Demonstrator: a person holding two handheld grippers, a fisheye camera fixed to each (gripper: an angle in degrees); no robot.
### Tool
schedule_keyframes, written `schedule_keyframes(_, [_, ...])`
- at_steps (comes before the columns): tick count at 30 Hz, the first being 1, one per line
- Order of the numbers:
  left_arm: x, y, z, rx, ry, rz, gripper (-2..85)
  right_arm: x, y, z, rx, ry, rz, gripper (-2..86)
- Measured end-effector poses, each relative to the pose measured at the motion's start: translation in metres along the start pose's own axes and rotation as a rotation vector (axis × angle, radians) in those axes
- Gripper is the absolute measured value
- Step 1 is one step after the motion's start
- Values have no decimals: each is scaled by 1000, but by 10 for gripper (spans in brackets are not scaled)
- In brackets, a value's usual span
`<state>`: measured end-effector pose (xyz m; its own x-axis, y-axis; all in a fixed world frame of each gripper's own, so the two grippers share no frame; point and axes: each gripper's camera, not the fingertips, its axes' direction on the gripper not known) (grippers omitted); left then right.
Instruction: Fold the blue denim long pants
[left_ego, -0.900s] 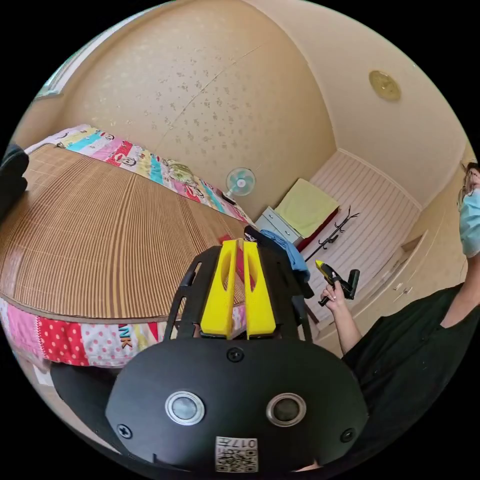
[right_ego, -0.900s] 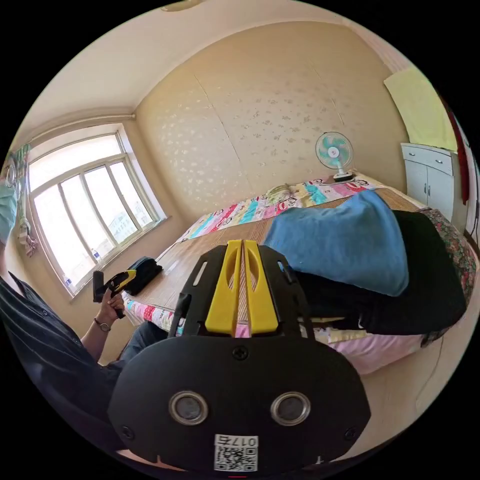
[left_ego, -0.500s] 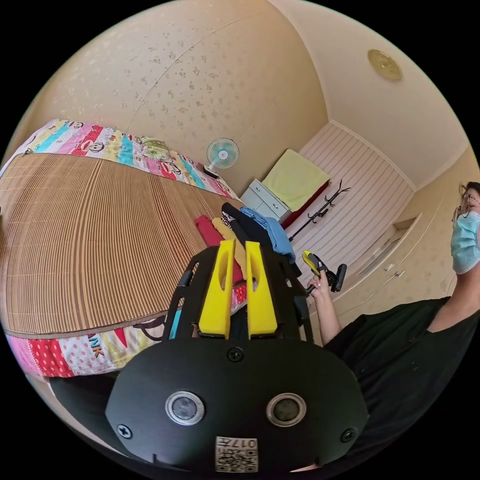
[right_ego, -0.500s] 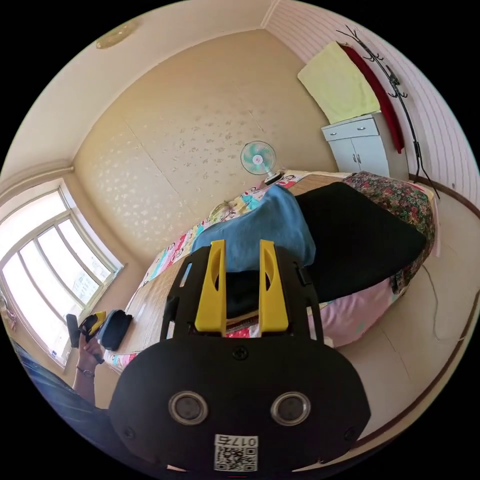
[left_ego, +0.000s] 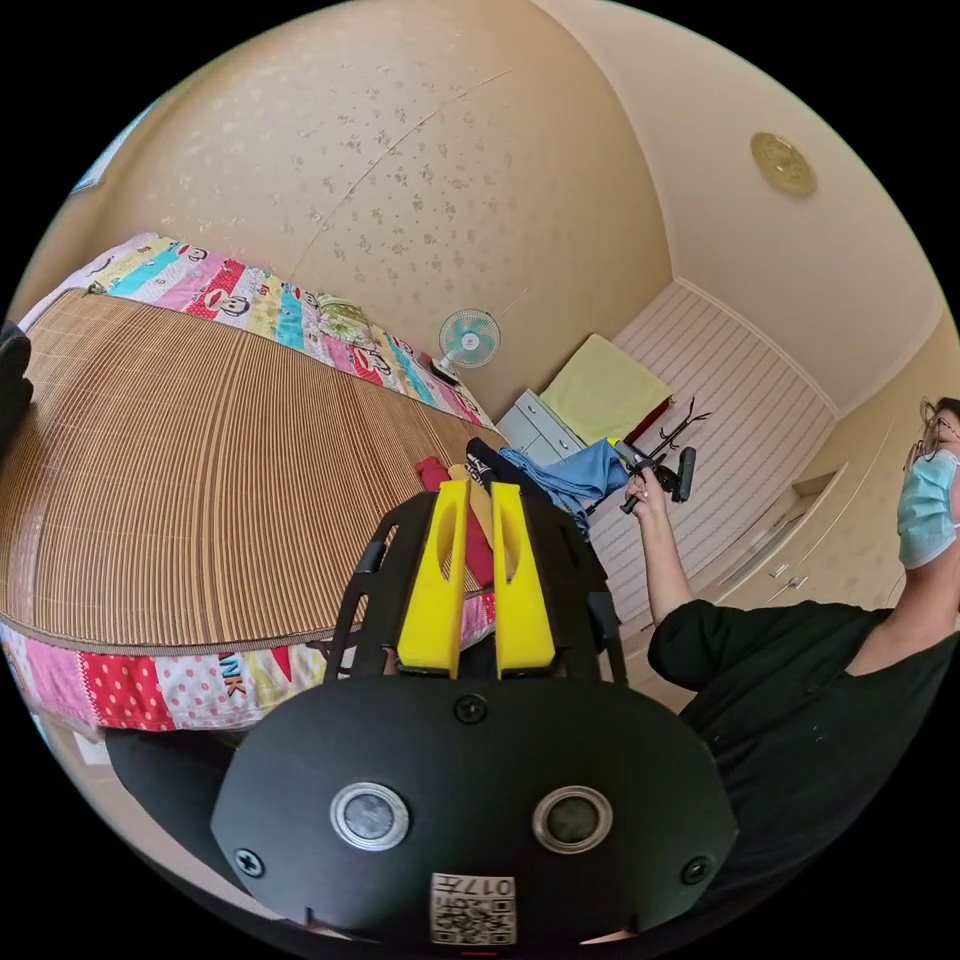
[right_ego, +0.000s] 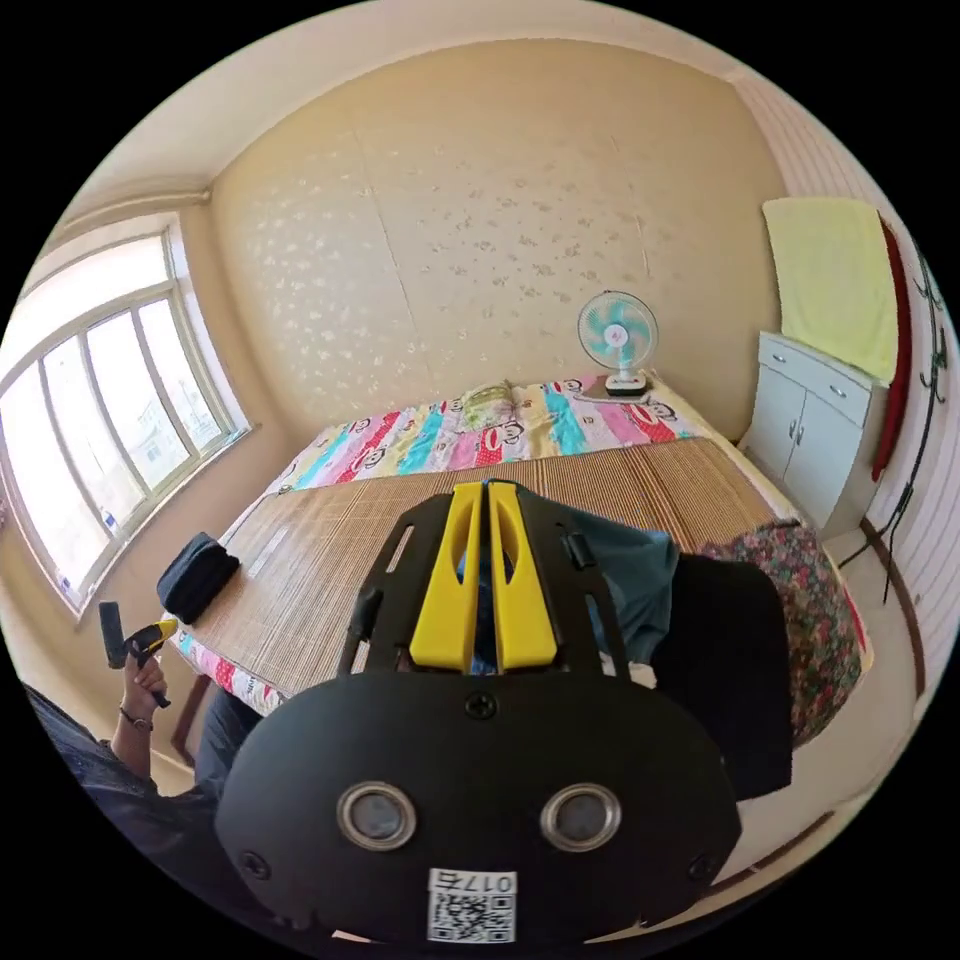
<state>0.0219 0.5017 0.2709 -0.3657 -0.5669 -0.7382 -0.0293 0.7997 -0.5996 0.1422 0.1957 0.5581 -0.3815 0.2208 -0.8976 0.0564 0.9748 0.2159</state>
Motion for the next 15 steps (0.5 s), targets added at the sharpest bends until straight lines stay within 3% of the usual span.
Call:
schedule_keyframes(5, [-12,14,-21,52,-13,-18,49,-146,-116,23,65,-151,-407,7])
schedule_keyframes(10, [-34,37,-45,89,-83,-74,50,-290,-146,80,-9,-553,-620,6])
schedule_keyframes(15, [-49,52,-63,123,-91,-133,50,-421,-56,251,-292,-411,-642,13])
